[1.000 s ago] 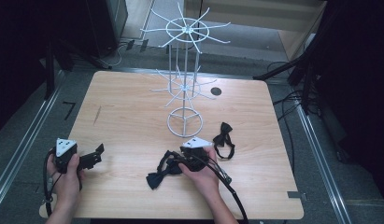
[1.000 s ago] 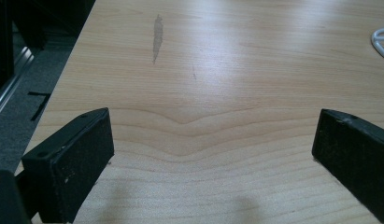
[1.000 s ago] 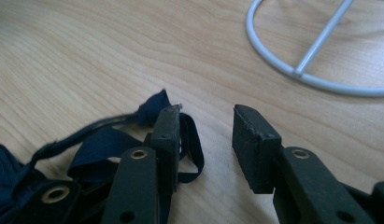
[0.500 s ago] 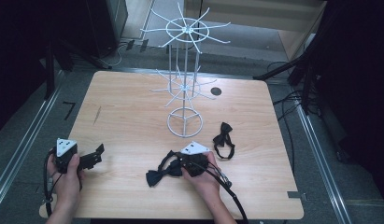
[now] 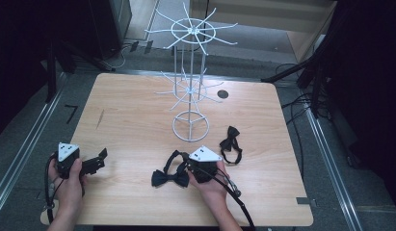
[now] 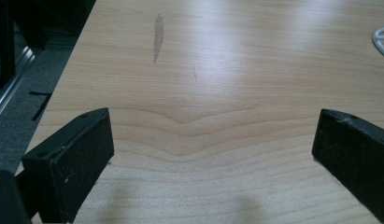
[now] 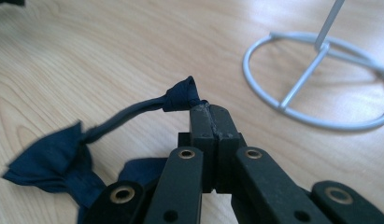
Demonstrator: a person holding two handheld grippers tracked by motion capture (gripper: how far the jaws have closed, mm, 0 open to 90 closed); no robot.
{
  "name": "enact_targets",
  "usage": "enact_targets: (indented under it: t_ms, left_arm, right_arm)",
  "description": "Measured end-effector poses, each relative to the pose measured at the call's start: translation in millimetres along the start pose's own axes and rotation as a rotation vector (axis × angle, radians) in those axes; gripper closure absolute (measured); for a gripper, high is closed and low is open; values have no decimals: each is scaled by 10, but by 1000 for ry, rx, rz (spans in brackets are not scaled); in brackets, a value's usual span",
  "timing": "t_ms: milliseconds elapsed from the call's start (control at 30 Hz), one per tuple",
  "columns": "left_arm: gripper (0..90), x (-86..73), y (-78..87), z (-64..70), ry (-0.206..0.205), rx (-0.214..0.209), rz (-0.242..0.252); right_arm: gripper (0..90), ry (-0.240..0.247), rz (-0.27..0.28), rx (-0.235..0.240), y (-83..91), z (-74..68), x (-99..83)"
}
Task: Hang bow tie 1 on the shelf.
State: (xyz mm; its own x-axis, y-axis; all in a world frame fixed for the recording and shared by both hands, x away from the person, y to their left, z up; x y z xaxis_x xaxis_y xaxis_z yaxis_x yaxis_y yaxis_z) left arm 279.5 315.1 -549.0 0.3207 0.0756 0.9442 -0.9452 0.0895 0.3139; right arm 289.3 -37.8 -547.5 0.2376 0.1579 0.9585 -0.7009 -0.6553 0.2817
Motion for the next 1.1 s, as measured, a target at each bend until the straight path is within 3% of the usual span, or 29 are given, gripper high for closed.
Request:
enact_targets:
  t_ms: [600, 1100]
  left_arm:
    - [0, 0, 0, 1, 0, -2, 1]
    - [0, 0, 0, 1, 0, -1, 0]
  right_arm:
    - [900, 1, 135, -40, 201, 58, 330]
    - [900, -3, 207, -77, 366, 184, 594]
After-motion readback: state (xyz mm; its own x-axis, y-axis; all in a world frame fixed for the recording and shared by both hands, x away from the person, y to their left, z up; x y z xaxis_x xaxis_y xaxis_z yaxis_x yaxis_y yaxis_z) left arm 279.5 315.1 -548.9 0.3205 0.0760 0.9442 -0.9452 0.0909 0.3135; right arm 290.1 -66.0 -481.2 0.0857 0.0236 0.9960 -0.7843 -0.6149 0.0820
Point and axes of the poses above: each handheld gripper's, and its own axes: y roughly backward along the jaws, x roughly out of its top, z roughly to its right, the point moved 5 cm from there along -y, roughly forward along the jaws, and after that the axes turned 13 degrees about z, right-handed, at the moved point
